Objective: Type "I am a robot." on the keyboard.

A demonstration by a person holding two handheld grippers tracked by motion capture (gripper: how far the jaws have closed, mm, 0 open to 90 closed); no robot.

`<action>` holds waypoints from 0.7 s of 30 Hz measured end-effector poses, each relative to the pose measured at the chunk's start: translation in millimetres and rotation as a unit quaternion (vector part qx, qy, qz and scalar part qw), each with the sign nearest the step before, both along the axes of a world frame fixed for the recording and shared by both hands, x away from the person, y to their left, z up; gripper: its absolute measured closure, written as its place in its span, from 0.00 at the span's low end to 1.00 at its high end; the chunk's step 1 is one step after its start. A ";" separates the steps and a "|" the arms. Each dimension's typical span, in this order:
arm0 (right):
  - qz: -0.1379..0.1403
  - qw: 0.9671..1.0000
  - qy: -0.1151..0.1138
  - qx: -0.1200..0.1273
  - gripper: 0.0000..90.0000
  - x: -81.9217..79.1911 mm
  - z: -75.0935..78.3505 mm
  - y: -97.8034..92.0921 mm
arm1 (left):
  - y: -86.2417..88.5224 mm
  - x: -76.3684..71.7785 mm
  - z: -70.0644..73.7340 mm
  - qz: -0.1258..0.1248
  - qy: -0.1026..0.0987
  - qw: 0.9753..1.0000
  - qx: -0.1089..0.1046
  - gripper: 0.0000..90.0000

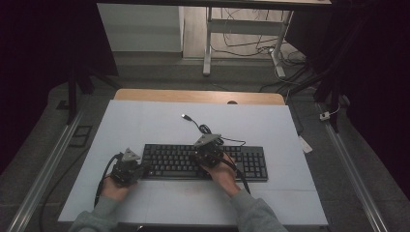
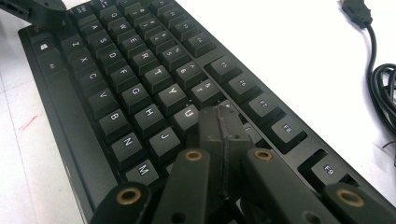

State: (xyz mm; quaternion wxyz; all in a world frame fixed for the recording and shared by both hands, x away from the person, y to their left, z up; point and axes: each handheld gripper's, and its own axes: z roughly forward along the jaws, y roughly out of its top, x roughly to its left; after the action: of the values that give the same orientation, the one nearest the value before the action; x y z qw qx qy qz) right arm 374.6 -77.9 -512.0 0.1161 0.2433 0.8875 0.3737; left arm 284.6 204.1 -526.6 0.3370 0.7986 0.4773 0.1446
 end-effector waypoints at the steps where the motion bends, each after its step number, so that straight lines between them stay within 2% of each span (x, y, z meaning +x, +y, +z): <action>1: 0.000 1.000 0.000 0.000 1.00 0.1 0.0 0.0 | 0.0 0.0 0.0 0.000 0.000 1.000 0.000 0.99; 8: -0.001 1.000 -0.003 0.003 1.00 1.6 -1.4 0.6 | -1.3 1.0 -1.2 0.000 0.000 1.000 0.004 0.99; 11: 0.000 1.000 -0.003 -0.008 1.00 1.6 -3.2 2.2 | -1.2 0.8 -1.1 0.000 0.001 1.000 0.004 0.99; 16: 0.003 1.000 -0.001 -0.004 1.00 1.5 -3.2 1.8 | -1.0 0.9 -1.1 -0.001 0.001 1.000 0.004 0.99; 17: 0.003 1.000 -0.006 -0.002 1.00 0.4 -1.9 1.6 | -1.0 0.7 -1.0 0.000 0.001 1.000 0.004 0.99; 21: 0.006 0.999 -0.036 0.025 1.00 -8.2 12.8 -2.6 | 2.1 -4.8 7.4 0.000 -0.024 1.000 -0.015 0.99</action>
State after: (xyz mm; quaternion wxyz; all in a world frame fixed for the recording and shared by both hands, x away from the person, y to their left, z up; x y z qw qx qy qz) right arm 366.4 -80.5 -499.2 0.1397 0.2269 0.8748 0.4046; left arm 279.8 206.3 -519.2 0.3601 0.7899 0.4711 0.1567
